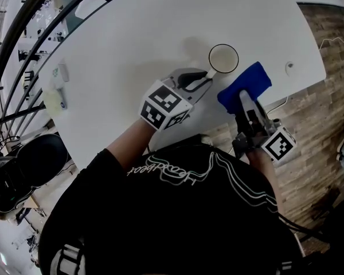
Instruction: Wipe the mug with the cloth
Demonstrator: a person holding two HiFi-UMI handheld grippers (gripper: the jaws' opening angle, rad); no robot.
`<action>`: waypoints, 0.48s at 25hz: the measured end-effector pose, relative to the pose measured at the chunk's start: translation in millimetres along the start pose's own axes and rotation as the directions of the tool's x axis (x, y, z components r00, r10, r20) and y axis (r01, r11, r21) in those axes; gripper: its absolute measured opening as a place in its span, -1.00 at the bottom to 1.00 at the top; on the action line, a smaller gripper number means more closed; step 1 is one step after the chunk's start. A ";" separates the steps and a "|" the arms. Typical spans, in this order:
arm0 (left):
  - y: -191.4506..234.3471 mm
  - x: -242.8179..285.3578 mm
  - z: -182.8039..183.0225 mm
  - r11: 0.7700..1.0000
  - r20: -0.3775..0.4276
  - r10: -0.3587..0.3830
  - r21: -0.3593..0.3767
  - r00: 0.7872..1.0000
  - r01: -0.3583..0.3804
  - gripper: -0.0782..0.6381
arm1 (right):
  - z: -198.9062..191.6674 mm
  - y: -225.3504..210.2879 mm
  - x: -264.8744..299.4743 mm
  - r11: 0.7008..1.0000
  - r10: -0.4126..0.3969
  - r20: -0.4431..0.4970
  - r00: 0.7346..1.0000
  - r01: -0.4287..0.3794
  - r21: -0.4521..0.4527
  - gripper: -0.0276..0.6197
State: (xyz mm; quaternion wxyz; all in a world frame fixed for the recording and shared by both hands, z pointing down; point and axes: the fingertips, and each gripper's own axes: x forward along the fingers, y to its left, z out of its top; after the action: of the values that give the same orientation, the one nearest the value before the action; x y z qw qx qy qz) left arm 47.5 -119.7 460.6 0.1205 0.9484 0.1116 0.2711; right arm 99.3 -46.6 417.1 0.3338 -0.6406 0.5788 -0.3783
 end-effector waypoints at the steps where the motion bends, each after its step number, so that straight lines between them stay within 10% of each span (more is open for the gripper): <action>1: -2.8 1.5 0.1 1.000 -0.003 -0.006 -0.001 1.000 0.006 -0.56 | 1.9 -0.2 0.7 1.000 -0.003 0.004 1.000 0.003 -0.003 -0.72; 12: -26.8 10.7 2.1 0.996 -0.014 -0.085 -0.029 0.996 0.084 -0.58 | 22.7 -7.6 6.0 0.999 -0.053 0.123 0.991 0.051 0.020 -0.72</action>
State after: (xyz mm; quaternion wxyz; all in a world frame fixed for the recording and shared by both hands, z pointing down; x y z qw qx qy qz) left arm 53.6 -91.8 456.3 0.1446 0.9389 0.1486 0.2748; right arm 123.1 -51.9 413.1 0.3642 -0.6748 0.5371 -0.3514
